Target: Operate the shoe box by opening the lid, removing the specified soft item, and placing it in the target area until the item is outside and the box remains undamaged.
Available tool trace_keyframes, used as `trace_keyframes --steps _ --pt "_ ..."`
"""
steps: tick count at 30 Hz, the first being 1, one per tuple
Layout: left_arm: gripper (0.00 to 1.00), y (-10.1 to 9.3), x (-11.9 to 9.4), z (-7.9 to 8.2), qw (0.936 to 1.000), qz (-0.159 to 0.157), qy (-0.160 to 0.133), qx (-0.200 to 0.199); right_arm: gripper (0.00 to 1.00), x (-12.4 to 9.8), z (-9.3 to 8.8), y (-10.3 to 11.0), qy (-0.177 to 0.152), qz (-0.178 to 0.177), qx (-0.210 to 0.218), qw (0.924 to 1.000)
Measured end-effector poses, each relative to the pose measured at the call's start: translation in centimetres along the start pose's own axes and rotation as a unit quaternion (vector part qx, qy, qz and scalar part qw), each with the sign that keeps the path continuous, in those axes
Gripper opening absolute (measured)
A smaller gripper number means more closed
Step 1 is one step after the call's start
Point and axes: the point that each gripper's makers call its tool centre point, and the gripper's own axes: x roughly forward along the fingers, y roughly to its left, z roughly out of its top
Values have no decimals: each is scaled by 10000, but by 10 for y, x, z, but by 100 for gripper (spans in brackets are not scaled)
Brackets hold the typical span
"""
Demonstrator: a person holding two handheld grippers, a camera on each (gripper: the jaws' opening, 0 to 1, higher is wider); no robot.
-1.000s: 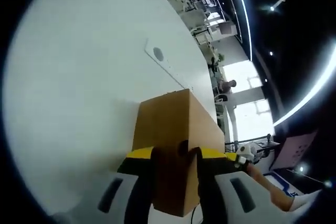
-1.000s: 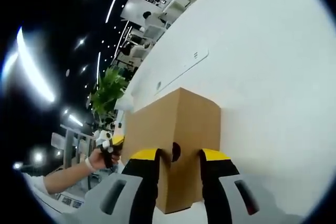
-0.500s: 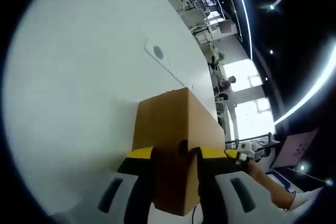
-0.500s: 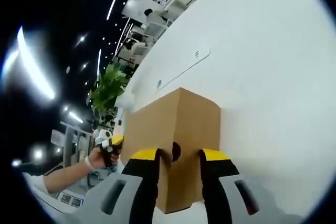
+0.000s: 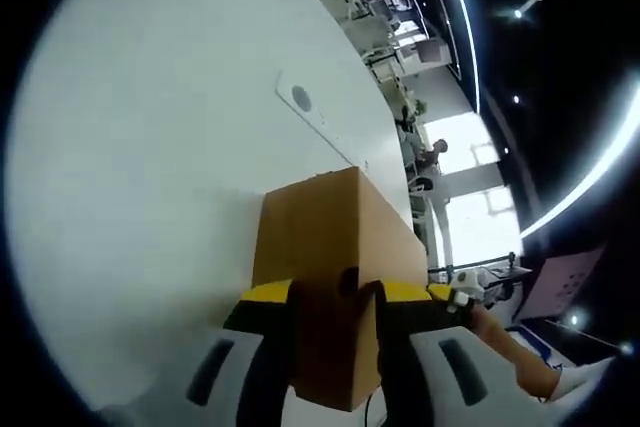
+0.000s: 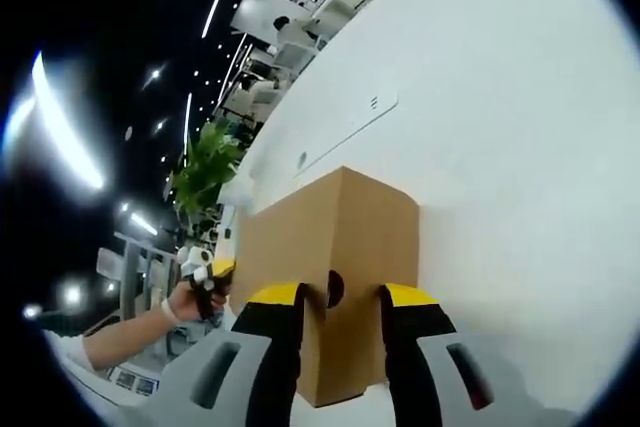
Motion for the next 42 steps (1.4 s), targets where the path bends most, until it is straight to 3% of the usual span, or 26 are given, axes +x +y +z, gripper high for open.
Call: trace_keyframes --steps 27,35,42 --pt "31 1 -2 -1 9999 -5 128 -2 29 0 -3 1 -9 9 11 10000" --pt "32 -1 0 -1 9984 107 479 294 29 0 -3 2 -27 41 -25 10000" --pt "43 -8 2 7 9991 31 318 261 29 0 -2 0 -46 18 -142 9999"
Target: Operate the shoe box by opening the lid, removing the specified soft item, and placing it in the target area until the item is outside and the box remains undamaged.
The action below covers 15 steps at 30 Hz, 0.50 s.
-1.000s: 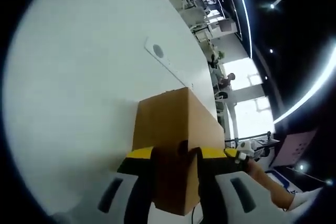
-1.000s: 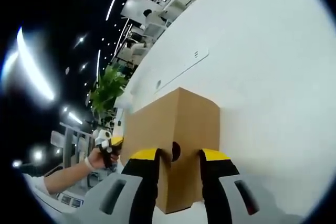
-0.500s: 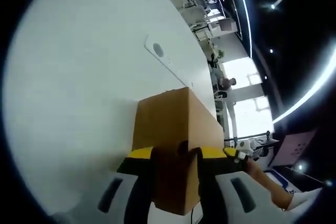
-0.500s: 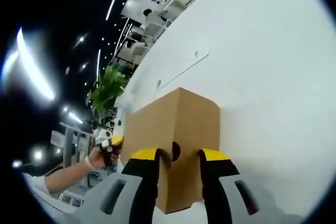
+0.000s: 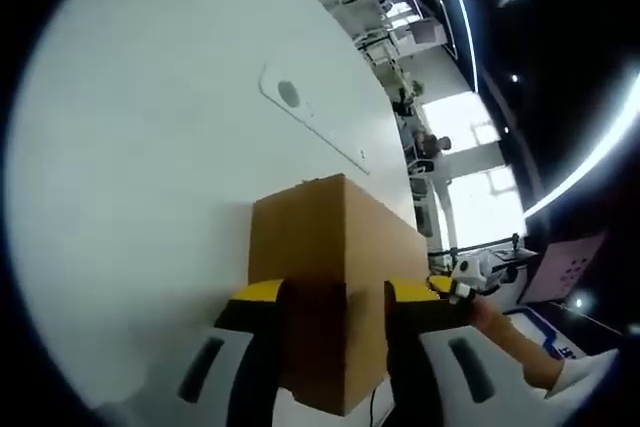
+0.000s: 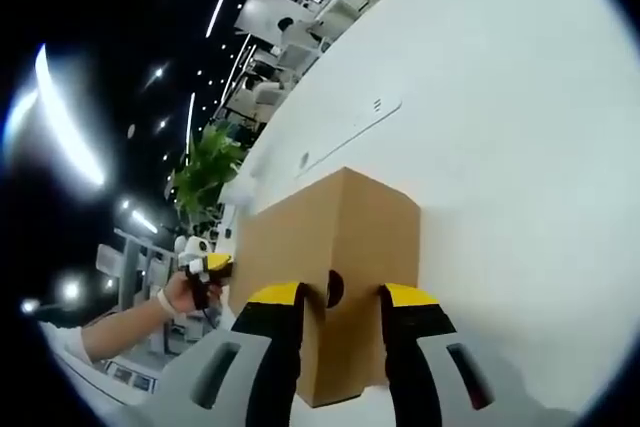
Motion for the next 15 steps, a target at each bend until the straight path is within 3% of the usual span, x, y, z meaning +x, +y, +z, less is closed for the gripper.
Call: trace_keyframes --steps 4,11,15 --pt "53 -2 1 -5 9996 86 154 200 29 0 0 0 5 -5 -5 10000" --pt "81 0 2 -7 9989 249 187 346 29 0 1 0 10 -1 21 10000" --pt "81 -4 0 -4 9993 169 127 319 29 0 1 -1 15 -7 21 10000"
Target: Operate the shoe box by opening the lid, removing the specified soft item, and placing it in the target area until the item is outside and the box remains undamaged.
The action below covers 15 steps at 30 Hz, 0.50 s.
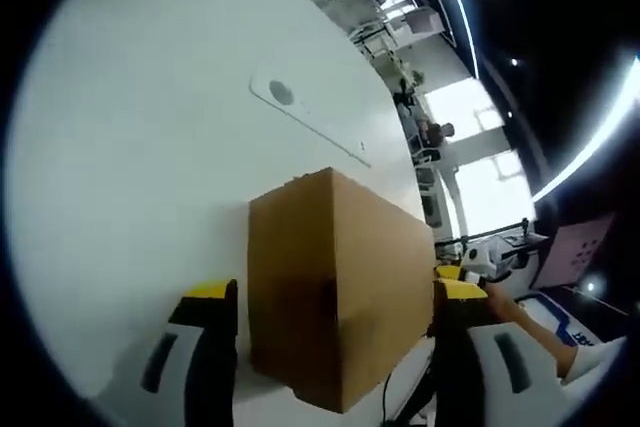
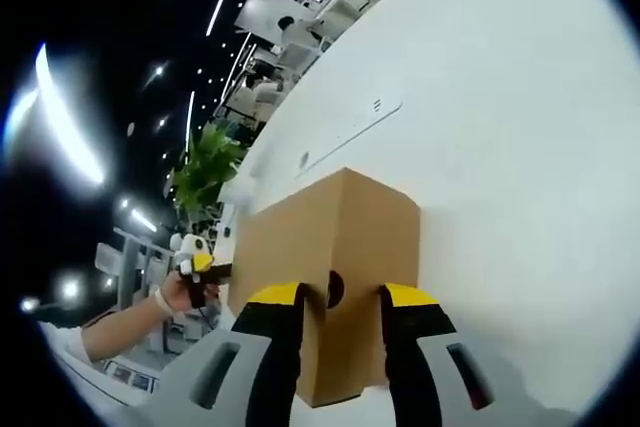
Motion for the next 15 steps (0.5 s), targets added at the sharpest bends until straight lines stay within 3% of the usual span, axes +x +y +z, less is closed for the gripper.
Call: trace_keyframes --steps 4,9,15 --pt "80 -11 -5 3 9999 -136 -23 78 29 0 -1 0 -12 51 116 9999" --pt "82 -25 -15 10 9985 -101 -90 522 29 -1 -1 0 -29 64 95 9999" --pt "84 -44 -26 25 9923 -39 -297 1206 29 0 -1 0 2 47 68 10000"
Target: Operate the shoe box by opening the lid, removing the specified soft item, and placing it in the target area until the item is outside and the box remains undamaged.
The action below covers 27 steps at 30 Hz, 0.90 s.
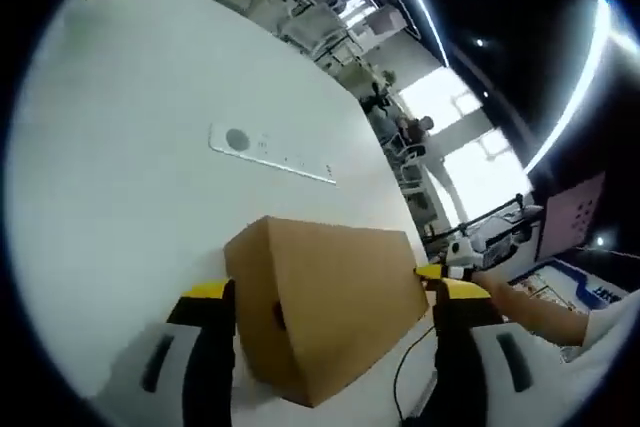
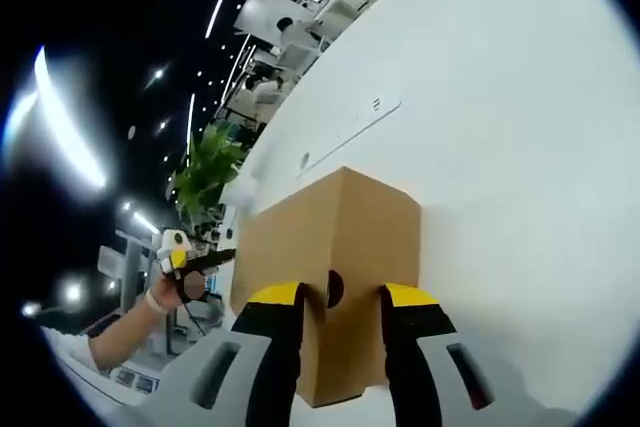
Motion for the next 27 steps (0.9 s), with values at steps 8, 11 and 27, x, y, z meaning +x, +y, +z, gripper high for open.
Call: trace_keyframes --steps 8,11,27 --pt "95 -29 -6 -5 9946 58 96 1033 29 0 -1 0 -28 -10 -19 10000" --pt "99 -34 -9 -6 9908 185 19 1338 29 1 0 -2 -9 -26 -53 10000" --pt "99 -40 -24 -22 9340 1223 247 3349 29 0 0 -1 -50 -22 -66 10000"
